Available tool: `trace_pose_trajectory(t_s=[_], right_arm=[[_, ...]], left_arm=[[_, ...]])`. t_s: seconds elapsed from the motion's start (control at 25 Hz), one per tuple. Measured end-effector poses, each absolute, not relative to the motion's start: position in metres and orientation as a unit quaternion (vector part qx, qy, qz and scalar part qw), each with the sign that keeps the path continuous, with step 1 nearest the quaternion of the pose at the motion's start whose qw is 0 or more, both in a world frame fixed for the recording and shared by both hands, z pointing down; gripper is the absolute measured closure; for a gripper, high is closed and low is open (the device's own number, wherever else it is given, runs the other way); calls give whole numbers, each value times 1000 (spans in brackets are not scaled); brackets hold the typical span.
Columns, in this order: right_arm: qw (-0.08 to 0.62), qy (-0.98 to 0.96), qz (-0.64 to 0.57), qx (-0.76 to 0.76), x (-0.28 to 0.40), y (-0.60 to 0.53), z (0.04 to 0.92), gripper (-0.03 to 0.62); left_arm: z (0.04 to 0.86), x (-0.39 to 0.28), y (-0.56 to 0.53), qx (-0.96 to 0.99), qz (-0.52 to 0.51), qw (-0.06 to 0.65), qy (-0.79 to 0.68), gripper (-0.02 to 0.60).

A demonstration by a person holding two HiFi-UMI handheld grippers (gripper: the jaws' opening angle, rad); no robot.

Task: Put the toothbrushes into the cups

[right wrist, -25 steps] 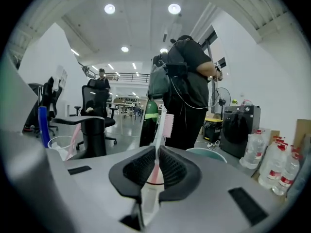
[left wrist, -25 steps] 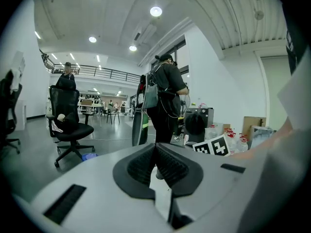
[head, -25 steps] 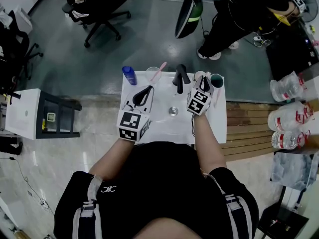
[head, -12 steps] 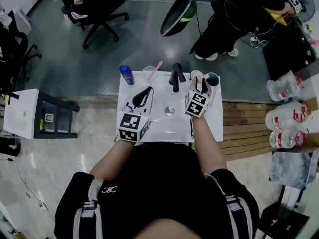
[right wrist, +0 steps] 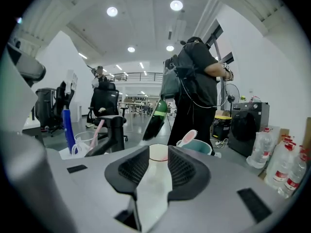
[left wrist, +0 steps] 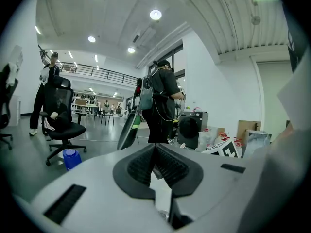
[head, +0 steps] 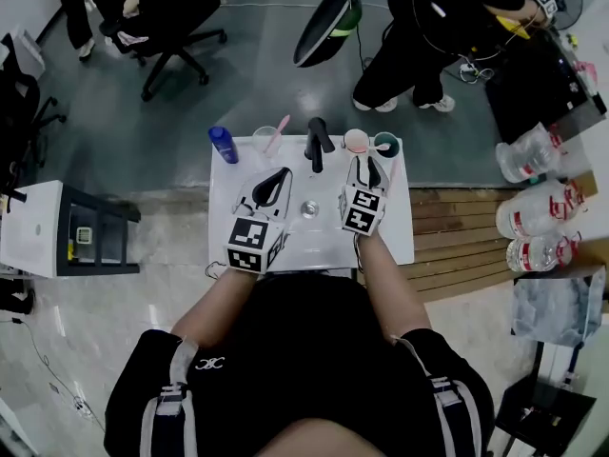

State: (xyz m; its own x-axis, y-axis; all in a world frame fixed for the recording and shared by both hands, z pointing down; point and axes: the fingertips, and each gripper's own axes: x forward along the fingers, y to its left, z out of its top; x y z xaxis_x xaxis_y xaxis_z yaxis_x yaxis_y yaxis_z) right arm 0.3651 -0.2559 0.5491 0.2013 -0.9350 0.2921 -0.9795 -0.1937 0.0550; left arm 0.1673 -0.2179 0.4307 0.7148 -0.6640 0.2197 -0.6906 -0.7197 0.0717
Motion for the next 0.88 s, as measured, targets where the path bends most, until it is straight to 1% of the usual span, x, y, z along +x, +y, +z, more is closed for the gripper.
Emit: trace_pose_trajectory(t_s=[0.12, 0.28, 0.48, 0.68, 0.88], right_arm=[[91, -634, 82, 764, 364, -241, 532, 490], [45, -646, 56, 760, 364, -218, 489, 517], [-4, -649, 10, 761, 370, -179, 429, 582], [-33, -652, -15, 758, 380, -145, 393, 583], [-36, -638, -19, 769, 410, -124, 388, 583]], left_arm=[[432, 173, -217, 924, 87, 76, -364, 568], [428, 183, -218, 925, 82, 75, -363, 568], [422, 207, -215, 929, 71, 70, -356, 569], [413, 240, -209, 935, 61, 57, -345, 568], [414, 283, -194, 944, 59, 51, -321, 568]])
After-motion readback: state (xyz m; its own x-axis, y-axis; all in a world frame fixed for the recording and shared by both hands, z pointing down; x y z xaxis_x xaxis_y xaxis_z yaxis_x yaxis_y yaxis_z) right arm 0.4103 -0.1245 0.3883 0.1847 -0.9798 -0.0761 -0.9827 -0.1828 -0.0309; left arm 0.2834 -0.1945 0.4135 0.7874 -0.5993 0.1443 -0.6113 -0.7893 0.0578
